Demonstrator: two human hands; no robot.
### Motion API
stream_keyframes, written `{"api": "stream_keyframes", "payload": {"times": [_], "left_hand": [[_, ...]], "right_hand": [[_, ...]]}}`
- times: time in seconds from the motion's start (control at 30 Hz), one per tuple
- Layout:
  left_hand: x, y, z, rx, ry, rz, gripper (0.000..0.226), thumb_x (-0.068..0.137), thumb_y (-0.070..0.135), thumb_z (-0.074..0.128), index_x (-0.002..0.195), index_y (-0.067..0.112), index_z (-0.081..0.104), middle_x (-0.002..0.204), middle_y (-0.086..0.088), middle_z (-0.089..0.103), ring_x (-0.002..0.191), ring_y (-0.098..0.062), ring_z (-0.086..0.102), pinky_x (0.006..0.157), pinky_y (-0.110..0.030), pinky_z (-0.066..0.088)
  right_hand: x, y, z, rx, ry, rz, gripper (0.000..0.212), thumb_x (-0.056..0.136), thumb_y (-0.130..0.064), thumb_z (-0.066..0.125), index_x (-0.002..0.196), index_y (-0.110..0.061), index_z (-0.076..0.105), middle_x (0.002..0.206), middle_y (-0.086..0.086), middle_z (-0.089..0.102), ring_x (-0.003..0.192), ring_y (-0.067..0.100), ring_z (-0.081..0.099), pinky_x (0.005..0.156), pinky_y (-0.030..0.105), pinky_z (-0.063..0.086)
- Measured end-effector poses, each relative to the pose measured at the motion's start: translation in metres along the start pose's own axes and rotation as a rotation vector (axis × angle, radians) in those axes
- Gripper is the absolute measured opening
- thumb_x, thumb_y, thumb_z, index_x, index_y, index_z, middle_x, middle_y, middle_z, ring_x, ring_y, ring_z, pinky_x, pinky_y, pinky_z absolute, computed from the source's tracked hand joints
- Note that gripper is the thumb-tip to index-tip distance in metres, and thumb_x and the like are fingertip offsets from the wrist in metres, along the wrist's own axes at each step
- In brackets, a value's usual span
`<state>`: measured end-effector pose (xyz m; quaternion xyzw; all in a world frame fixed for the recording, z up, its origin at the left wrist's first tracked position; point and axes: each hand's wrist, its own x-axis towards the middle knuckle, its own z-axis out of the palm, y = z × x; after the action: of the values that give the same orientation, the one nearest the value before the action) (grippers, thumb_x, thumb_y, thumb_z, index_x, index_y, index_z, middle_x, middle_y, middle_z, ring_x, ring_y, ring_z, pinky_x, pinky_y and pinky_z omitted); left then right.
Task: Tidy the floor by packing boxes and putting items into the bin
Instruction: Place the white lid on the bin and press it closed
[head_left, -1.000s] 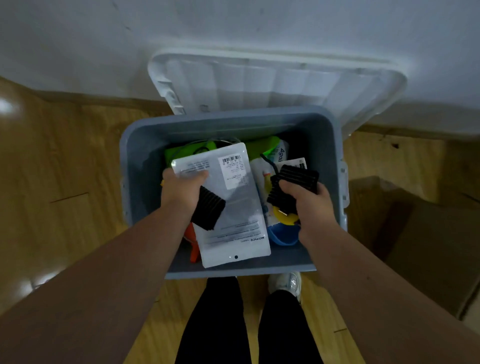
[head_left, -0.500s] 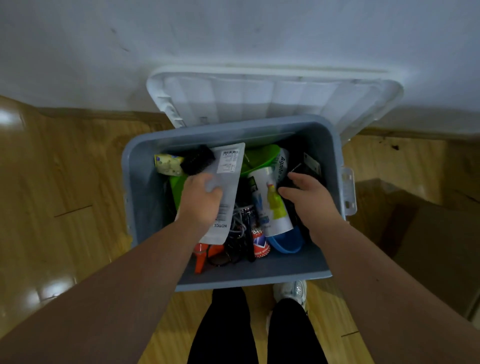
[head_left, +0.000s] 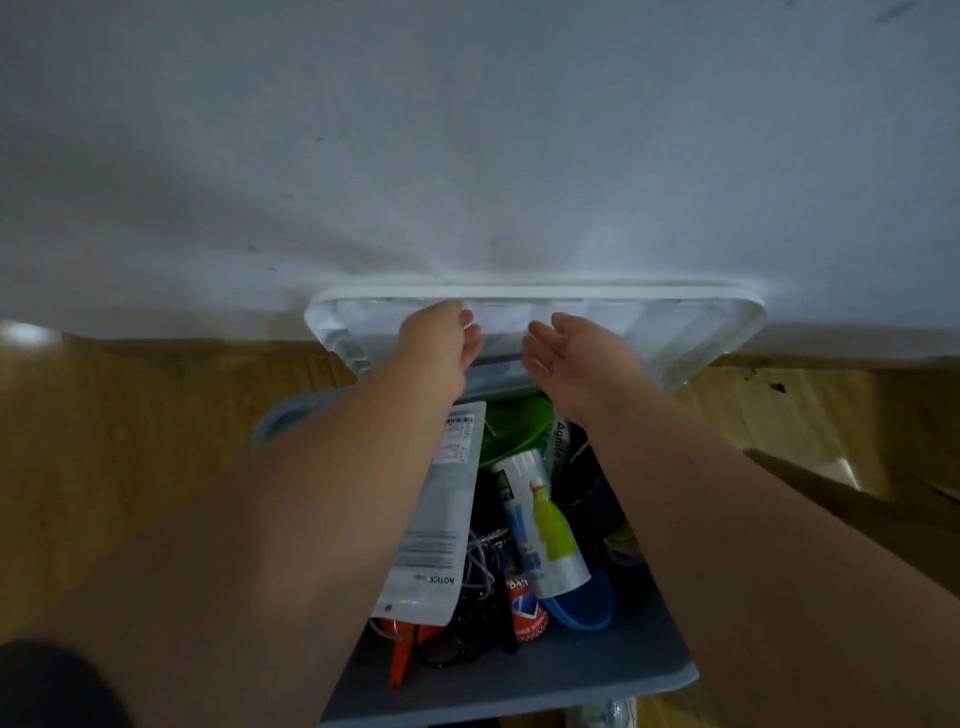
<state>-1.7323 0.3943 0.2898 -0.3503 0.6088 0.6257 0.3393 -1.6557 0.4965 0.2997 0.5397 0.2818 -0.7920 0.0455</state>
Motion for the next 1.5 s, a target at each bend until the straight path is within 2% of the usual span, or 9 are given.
{"api": "stream_keyframes", "payload": {"times": [0.1,0.23,0.4,0.6,0.83,0.97,1.07,1.27,1.5], "left_hand": [[-0.004,0.009,0.013,-0.009,0.019,-0.026,0.03,0.098,0.001,0.043,0.127,-0.001,0.052,0.115,-0.015,0.063,0.107,-0.025,0.063,0.08,-0.033,0.052],[-0.013,0.012,0.016,-0.014,0.051,-0.008,0.019,0.09,0.012,0.053,0.108,0.009,0.059,0.098,-0.008,0.05,0.094,-0.021,0.051,0.076,-0.035,0.048],[-0.031,0.005,0.005,-0.083,0.109,-0.02,0.01,0.09,0.021,0.06,0.092,0.012,0.058,0.095,-0.006,0.053,0.086,-0.019,0.052,0.07,-0.03,0.049],[-0.088,-0.011,-0.024,-0.349,0.256,0.035,0.016,0.086,0.02,0.062,0.076,0.014,0.052,0.081,-0.001,0.052,0.068,-0.013,0.051,0.056,-0.023,0.044],[-0.17,-0.054,-0.072,-0.758,0.257,0.058,0.009,0.084,0.005,0.06,0.089,0.012,0.059,0.093,-0.006,0.068,0.08,-0.02,0.068,0.081,-0.036,0.06],[-0.196,-0.09,-0.1,-0.89,0.2,0.084,0.008,0.086,0.012,0.067,0.093,0.016,0.063,0.071,-0.002,0.075,0.062,-0.017,0.073,0.056,-0.031,0.06],[-0.199,-0.141,-0.126,-0.783,0.281,0.013,0.018,0.082,0.028,0.075,0.096,0.019,0.068,0.091,-0.002,0.077,0.077,-0.018,0.074,0.069,-0.033,0.061],[-0.18,-0.238,-0.178,-0.541,0.396,-0.185,0.033,0.08,0.043,0.076,0.09,0.018,0.057,0.098,-0.007,0.069,0.087,-0.025,0.07,0.061,-0.033,0.061],[-0.134,-0.283,-0.209,-0.044,0.36,-0.336,0.047,0.093,0.052,0.051,0.11,0.009,0.051,0.095,-0.011,0.06,0.073,-0.026,0.065,0.056,-0.034,0.058]], "right_hand": [[0.009,-0.008,0.006,0.11,0.012,0.001,0.043,0.101,-0.002,0.034,0.144,0.003,0.035,0.148,0.018,0.042,0.135,0.03,0.043,0.098,0.036,0.042],[0.003,-0.016,0.012,0.198,0.014,-0.031,0.038,0.101,0.001,0.029,0.137,0.007,0.042,0.142,0.019,0.05,0.13,0.032,0.049,0.098,0.041,0.043],[-0.029,-0.018,0.015,0.058,0.045,-0.016,0.011,0.1,-0.013,0.049,0.092,-0.007,0.055,0.1,0.015,0.063,0.093,0.024,0.065,0.073,0.033,0.051],[-0.095,0.017,-0.002,-0.073,0.037,-0.032,0.023,0.097,-0.039,0.055,0.102,-0.017,0.059,0.102,0.006,0.07,0.079,0.015,0.069,0.069,0.031,0.05],[-0.162,0.06,-0.024,-0.158,0.034,-0.06,0.032,0.099,-0.045,0.049,0.095,-0.017,0.063,0.081,0.001,0.073,0.07,0.014,0.067,0.069,0.03,0.047],[-0.185,0.099,-0.046,-0.177,0.055,-0.072,0.024,0.098,-0.04,0.053,0.095,-0.018,0.062,0.071,-0.002,0.074,0.058,0.009,0.069,0.058,0.024,0.05],[-0.193,0.144,-0.074,-0.174,0.121,-0.005,0.022,0.096,-0.038,0.055,0.1,-0.017,0.062,0.07,0.0,0.075,0.059,0.01,0.07,0.055,0.025,0.051],[-0.178,0.225,-0.124,-0.277,0.262,0.173,0.044,0.085,-0.059,0.063,0.091,-0.015,0.06,0.074,0.005,0.074,0.073,0.019,0.07,0.065,0.034,0.053],[-0.138,0.268,-0.145,-0.324,0.301,0.299,0.035,0.095,-0.043,0.055,0.109,-0.012,0.051,0.095,0.013,0.069,0.075,0.024,0.068,0.075,0.037,0.056]]}}
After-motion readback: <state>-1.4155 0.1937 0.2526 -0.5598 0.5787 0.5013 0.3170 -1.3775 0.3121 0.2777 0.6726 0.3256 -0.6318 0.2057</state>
